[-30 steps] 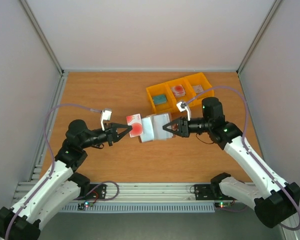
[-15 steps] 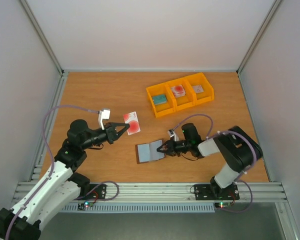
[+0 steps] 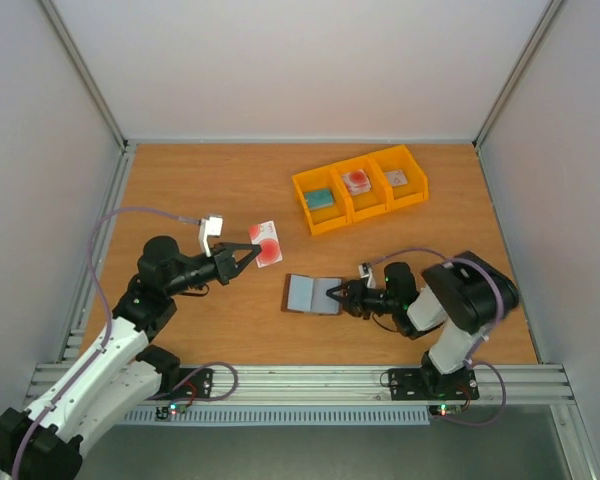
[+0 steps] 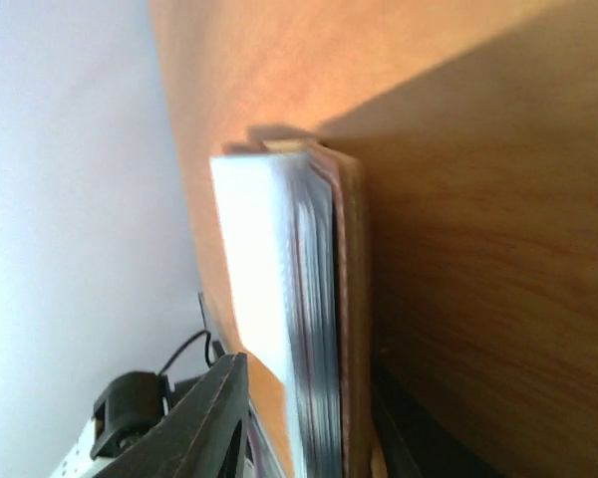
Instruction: Take the credit cards out of the card holder
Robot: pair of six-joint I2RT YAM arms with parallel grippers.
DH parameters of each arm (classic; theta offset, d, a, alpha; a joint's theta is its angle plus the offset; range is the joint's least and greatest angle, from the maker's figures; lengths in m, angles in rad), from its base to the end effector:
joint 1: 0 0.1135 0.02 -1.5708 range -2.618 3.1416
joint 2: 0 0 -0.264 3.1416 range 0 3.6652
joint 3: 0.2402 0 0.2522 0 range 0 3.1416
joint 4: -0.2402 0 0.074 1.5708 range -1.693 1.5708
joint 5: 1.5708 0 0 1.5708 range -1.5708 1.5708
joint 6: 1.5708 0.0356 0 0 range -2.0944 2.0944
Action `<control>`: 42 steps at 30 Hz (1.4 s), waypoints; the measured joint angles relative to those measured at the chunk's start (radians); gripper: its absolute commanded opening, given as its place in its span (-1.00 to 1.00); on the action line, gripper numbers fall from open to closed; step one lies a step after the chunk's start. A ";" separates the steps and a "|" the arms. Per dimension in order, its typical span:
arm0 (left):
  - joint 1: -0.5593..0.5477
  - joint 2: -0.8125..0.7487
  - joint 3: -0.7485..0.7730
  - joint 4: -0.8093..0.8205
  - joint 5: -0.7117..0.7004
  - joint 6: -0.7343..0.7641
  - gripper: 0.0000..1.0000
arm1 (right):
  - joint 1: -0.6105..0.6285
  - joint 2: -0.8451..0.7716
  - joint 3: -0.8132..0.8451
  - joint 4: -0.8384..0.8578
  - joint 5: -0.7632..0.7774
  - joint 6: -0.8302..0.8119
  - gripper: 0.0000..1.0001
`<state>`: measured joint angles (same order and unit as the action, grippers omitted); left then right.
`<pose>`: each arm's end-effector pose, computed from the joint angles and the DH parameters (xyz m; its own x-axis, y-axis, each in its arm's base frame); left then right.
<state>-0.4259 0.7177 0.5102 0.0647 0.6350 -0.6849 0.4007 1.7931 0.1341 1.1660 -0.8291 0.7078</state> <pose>0.1505 -0.0915 0.2808 -0.6490 -0.2648 -0.7132 0.5897 0.4171 -0.6915 0.1765 0.1033 0.0753 -0.8913 0.0995 -0.4424 -0.3713 0.4001 0.8379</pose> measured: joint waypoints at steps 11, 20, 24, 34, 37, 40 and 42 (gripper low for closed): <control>0.000 0.003 0.000 0.027 0.000 -0.007 -1.00 | -0.065 -0.512 0.289 -0.956 0.182 -0.323 -0.01; 0.000 -0.011 0.000 0.032 0.005 -0.014 -0.99 | -0.069 -0.536 0.359 -1.316 0.235 -0.404 0.08; 0.000 -0.017 0.000 0.048 0.010 -0.014 -1.00 | -0.065 -0.696 0.485 -1.526 0.337 -0.494 0.11; 0.000 -0.047 0.016 0.148 0.087 -0.019 -0.99 | 0.386 -0.815 0.916 -1.617 0.317 -0.847 0.44; 0.000 -0.066 0.065 0.179 0.155 -0.021 -0.99 | 0.442 -0.765 1.001 -1.561 0.243 -0.901 0.56; 0.000 -0.090 0.106 0.218 0.212 -0.022 -0.99 | 0.457 -0.701 1.053 -1.532 0.208 -0.937 0.46; 0.000 -0.109 0.114 0.245 0.245 -0.023 -0.99 | 0.481 -0.657 1.075 -1.534 0.199 -0.960 0.31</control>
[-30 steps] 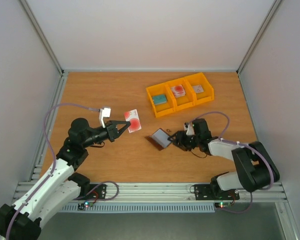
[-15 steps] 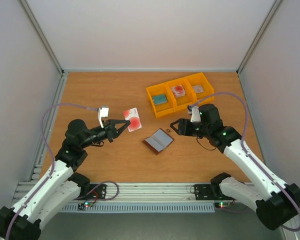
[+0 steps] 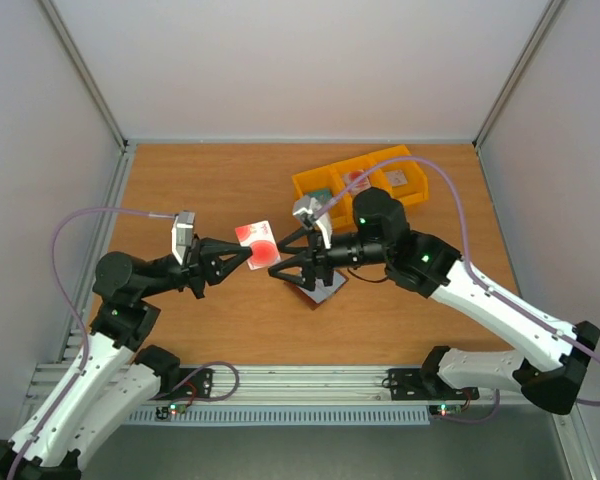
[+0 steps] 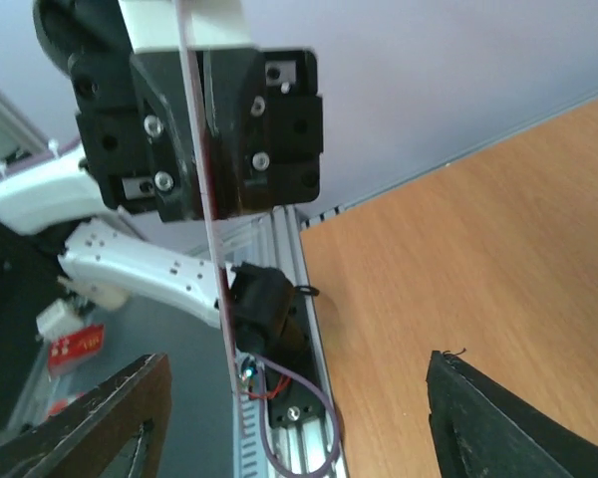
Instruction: Take the credit cards out of the card holder
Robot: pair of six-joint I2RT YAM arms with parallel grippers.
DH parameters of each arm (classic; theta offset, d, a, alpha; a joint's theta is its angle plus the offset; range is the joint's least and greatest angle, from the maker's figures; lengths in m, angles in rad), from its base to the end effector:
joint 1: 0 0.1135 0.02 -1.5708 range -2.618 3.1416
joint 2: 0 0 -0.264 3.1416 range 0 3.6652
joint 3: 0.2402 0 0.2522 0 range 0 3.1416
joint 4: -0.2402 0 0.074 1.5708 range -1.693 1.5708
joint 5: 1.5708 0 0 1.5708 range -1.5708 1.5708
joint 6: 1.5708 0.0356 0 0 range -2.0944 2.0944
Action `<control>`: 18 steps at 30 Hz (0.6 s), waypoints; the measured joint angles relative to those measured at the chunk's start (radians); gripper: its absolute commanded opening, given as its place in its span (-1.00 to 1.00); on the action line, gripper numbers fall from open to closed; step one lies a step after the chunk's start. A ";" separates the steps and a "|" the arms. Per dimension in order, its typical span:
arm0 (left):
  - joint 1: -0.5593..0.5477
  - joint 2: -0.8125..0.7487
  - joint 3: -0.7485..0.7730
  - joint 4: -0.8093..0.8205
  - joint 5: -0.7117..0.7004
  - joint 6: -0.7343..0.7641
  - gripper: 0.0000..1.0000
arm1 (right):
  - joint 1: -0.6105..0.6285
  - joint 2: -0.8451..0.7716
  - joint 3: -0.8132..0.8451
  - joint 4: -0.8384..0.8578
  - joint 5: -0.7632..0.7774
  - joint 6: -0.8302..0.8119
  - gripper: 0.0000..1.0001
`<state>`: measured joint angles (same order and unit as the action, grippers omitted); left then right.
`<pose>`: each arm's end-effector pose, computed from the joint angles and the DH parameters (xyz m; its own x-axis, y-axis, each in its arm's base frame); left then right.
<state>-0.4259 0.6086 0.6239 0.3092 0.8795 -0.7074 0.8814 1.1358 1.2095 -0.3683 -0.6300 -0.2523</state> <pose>0.1153 -0.0824 0.3590 -0.3826 -0.2814 -0.8800 0.8943 0.1264 -0.4292 0.1409 0.2039 0.4009 0.0663 -0.2367 -0.9693 -0.9971 0.0205 -0.0732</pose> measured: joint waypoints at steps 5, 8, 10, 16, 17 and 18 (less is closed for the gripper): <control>-0.001 0.003 0.001 0.018 0.035 -0.003 -0.99 | 0.030 0.053 0.022 -0.011 -0.042 -0.035 -0.54; -0.002 0.013 0.001 0.018 0.043 -0.003 -0.99 | 0.030 0.052 0.022 0.010 -0.069 -0.033 -0.94; -0.007 0.014 0.001 0.018 0.049 -0.003 -0.99 | 0.031 0.051 0.022 0.022 -0.082 -0.033 -0.98; -0.009 0.013 0.001 0.012 0.077 0.005 -0.24 | 0.032 0.045 0.030 -0.011 -0.100 -0.046 -0.98; -0.012 0.013 0.001 0.005 0.084 0.012 0.23 | 0.034 0.043 0.036 -0.031 -0.093 -0.055 -0.98; -0.013 0.011 0.001 -0.016 0.093 0.027 0.52 | 0.035 0.040 0.053 -0.078 -0.077 -0.073 -0.98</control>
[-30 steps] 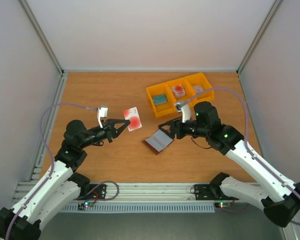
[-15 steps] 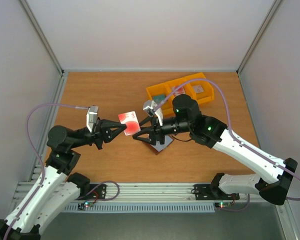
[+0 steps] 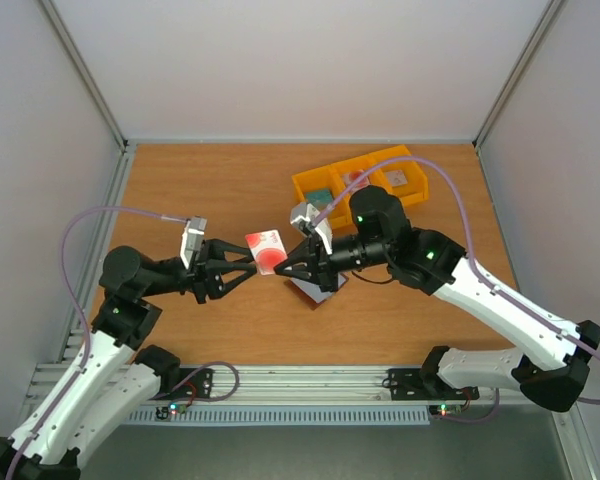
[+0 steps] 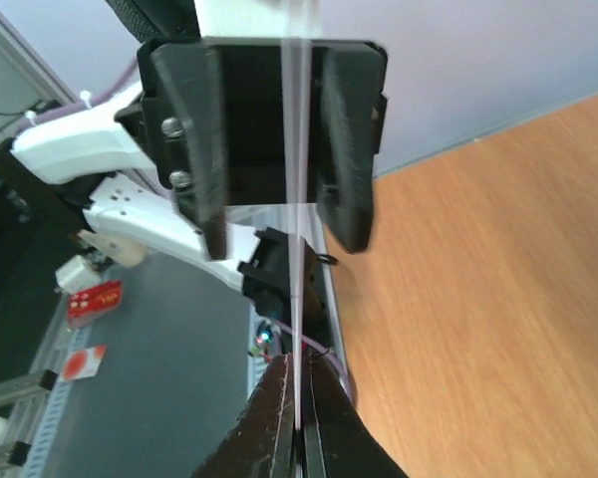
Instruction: Take the credit cards out of the card holder
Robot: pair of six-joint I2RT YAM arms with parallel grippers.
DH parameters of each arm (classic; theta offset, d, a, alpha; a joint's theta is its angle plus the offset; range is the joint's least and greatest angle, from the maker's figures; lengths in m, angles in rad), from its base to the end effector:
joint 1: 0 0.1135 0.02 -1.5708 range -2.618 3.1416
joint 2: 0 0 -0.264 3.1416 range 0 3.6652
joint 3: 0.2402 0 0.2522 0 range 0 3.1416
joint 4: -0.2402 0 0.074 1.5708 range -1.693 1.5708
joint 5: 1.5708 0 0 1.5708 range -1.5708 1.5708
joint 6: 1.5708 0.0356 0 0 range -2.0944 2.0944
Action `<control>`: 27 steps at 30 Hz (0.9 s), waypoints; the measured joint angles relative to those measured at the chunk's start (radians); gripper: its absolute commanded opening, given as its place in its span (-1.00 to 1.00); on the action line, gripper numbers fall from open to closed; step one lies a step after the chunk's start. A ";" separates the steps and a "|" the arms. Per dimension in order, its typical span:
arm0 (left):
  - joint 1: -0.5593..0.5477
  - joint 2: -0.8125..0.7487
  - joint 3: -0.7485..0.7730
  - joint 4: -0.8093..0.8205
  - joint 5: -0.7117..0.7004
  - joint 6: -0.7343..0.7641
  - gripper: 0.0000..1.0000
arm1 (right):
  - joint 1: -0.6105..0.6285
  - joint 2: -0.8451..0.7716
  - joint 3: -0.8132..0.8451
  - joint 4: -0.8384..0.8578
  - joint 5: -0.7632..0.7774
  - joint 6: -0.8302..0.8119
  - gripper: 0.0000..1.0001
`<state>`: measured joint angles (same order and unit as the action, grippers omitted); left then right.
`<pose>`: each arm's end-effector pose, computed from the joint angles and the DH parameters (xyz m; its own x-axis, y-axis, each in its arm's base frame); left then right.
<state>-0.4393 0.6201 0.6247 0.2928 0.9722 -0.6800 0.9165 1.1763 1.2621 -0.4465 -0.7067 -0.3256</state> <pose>0.1140 -0.0861 0.3556 -0.3940 -0.2063 -0.8957 0.9090 0.0570 -0.4129 0.1350 0.2140 0.4023 0.1078 -0.2592 -0.9598 -0.9908 -0.1078 -0.0822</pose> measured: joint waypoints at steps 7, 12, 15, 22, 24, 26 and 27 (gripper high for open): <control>0.000 -0.010 0.137 -0.556 -0.001 0.411 0.52 | 0.090 0.092 0.265 -0.509 0.251 -0.181 -0.98; 0.000 0.008 0.256 -0.924 -0.014 0.837 0.30 | 0.226 0.280 0.369 -0.803 0.406 -0.270 -0.97; -0.002 0.018 0.257 -1.058 0.031 1.009 0.25 | 0.264 0.344 0.403 -0.896 0.445 -0.307 -0.98; -0.059 0.041 0.200 -1.108 0.087 1.091 -0.10 | 0.304 0.364 0.521 -0.940 0.467 -0.368 -0.98; -0.075 0.043 0.198 -1.088 0.070 1.085 -0.35 | 0.315 0.366 0.534 -0.943 0.468 -0.378 -0.98; -0.086 0.047 0.198 -1.065 0.062 1.072 -0.58 | 0.324 0.370 0.540 -0.948 0.468 -0.389 -0.98; -0.090 0.048 0.198 -1.058 0.060 1.060 -0.68 | 0.327 0.373 0.541 -0.951 0.468 -0.392 -0.97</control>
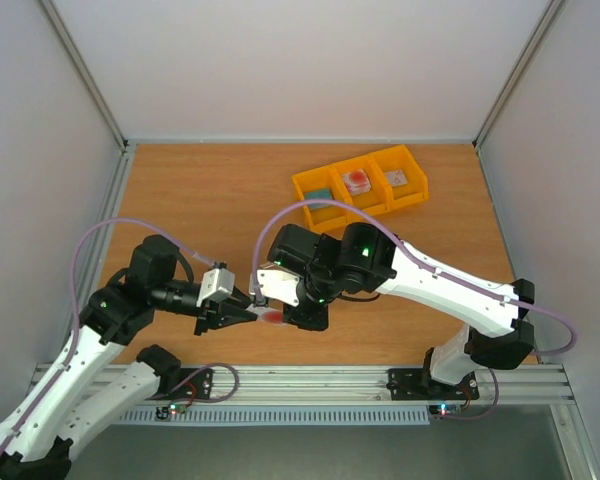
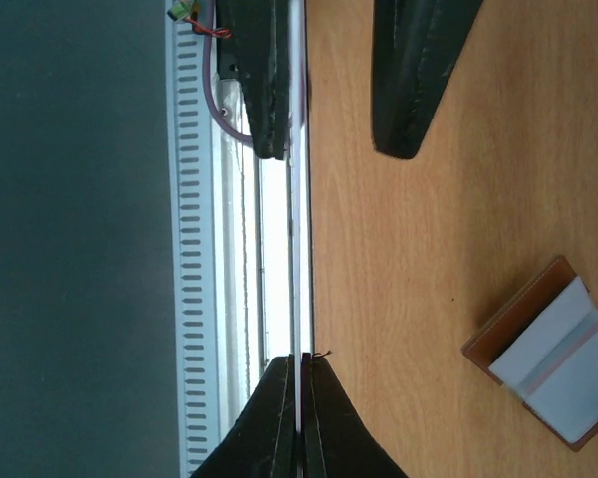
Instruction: Take the credit cards out of the card holder
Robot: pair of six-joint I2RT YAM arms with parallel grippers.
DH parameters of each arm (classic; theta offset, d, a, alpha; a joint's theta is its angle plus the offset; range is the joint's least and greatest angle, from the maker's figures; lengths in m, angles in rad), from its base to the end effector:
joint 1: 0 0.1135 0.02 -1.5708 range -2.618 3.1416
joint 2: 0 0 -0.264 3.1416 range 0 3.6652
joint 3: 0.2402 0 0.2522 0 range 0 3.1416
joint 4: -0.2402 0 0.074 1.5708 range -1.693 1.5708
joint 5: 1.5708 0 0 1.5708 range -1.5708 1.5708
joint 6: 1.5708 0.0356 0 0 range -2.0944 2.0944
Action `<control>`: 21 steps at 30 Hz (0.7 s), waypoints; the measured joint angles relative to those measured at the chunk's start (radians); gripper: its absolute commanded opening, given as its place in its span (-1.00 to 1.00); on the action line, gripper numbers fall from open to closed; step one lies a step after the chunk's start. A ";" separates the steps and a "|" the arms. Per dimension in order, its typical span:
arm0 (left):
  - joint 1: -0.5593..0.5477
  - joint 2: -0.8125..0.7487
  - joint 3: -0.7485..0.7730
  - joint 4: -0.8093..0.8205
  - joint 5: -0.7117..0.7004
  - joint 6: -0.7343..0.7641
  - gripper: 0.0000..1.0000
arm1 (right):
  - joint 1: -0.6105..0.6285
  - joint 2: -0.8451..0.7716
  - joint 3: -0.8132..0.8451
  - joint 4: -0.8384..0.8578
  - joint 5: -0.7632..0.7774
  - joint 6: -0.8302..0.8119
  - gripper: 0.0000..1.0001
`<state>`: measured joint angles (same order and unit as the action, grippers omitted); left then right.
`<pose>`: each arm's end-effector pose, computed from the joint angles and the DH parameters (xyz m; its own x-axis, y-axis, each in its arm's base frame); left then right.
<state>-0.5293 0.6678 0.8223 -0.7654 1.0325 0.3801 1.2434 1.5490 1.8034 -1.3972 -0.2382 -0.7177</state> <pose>0.0891 -0.0875 0.3210 -0.1385 0.3014 -0.9434 0.9878 -0.0263 -0.1534 0.0825 0.2691 0.3984 0.4054 -0.7935 -0.4538 -0.9093 -0.4010 -0.1112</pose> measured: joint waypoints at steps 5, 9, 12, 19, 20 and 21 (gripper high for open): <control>-0.023 -0.002 -0.001 0.028 0.012 -0.035 -0.99 | 0.003 0.007 0.001 -0.001 0.011 -0.013 -0.96; -0.030 -0.014 -0.010 0.051 -0.013 -0.088 -0.99 | 0.004 0.006 0.000 0.005 0.054 -0.022 -0.28; -0.032 -0.024 -0.020 0.122 -0.107 -0.244 -0.99 | 0.006 -0.042 -0.058 0.101 0.202 -0.030 0.27; 0.023 -0.031 -0.048 0.418 -0.300 -0.777 -0.99 | 0.007 -0.477 -0.628 0.871 0.608 -0.397 0.88; 0.025 -0.037 -0.058 0.462 -0.313 -0.830 -1.00 | 0.006 -0.510 -0.695 1.004 0.624 -0.471 0.88; 0.032 -0.044 -0.067 0.508 -0.337 -0.891 -0.99 | 0.006 -0.529 -0.766 1.186 0.637 -0.580 0.87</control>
<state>-0.4973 0.6239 0.7551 -0.2577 0.6956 -0.5106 1.2495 1.0203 1.0370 -0.2115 0.3992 -1.2976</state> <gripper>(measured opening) 0.009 0.930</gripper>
